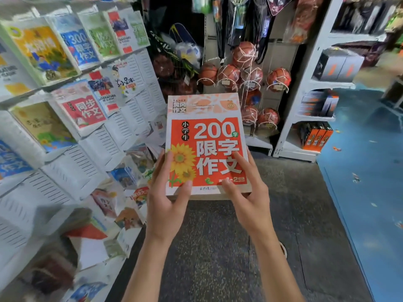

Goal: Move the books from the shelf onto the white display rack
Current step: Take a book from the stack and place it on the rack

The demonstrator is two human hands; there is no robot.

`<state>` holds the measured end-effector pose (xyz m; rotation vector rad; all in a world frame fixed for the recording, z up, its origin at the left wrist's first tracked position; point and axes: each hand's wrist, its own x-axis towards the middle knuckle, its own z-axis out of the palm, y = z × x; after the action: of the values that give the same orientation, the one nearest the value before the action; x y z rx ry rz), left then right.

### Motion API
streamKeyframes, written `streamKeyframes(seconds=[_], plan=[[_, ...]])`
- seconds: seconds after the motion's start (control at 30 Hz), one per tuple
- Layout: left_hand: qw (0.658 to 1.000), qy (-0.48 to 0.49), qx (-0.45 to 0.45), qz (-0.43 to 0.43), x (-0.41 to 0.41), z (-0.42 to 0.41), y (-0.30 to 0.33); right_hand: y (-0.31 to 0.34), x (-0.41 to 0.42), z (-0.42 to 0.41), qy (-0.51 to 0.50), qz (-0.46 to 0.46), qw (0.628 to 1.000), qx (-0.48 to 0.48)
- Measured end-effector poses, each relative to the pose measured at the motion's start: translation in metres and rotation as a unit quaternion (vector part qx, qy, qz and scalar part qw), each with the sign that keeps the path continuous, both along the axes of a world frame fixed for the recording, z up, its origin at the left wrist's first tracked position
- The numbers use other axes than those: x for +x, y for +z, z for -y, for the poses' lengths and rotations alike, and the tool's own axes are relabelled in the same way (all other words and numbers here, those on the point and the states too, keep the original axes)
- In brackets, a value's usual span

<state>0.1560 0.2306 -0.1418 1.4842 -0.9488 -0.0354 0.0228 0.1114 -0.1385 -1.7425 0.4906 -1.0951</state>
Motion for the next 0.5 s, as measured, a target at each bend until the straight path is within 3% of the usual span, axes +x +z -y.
streamKeyframes(seconds=[0.5], plan=[[0.999, 0.019, -0.024, -0.034, 0.165, 0.204, -0.01, -0.002, 0.171, 0.208, 0.016, -0.016, 1.0, -0.016]])
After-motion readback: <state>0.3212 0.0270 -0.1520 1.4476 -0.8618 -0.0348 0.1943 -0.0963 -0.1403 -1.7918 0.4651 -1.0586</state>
